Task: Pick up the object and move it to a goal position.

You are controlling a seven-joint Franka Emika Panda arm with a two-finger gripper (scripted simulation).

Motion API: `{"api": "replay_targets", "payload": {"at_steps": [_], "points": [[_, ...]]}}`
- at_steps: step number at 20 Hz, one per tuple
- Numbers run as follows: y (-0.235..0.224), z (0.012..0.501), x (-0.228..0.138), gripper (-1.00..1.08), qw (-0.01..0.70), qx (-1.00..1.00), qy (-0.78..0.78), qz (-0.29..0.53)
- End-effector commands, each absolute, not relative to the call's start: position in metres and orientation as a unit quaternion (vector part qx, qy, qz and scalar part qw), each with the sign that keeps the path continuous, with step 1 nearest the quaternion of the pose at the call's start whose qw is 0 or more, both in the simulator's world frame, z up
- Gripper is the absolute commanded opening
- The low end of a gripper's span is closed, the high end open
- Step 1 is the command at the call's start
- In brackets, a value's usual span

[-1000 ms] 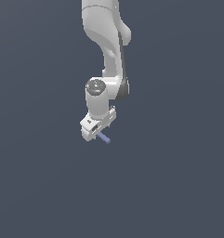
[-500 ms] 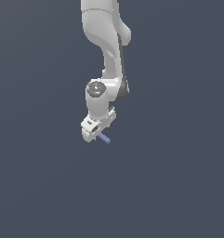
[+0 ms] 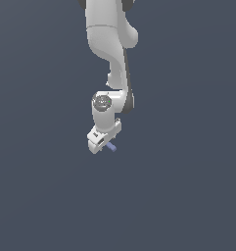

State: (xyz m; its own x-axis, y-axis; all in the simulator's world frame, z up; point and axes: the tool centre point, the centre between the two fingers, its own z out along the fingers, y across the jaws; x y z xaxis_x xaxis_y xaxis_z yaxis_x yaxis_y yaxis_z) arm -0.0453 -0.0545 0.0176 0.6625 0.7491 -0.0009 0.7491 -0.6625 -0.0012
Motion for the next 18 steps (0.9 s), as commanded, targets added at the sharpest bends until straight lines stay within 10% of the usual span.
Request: {"api": "replay_targets", "payload": {"at_steps": [1, 2, 3, 18], "points": [[-0.0547, 0.0138, -0.0445, 1.00, 0.000, -0.912, -0.411, 0.000], [-0.0547, 0.0136, -0.0444, 1.00, 0.000, -0.912, -0.411, 0.000], [-0.0547, 0.0136, -0.0444, -1.00, 0.000, -0.912, -0.411, 0.000], [-0.0549, 0.0172, -0.0480, -1.00, 0.000, -0.912, -0.411, 0.000]]}}
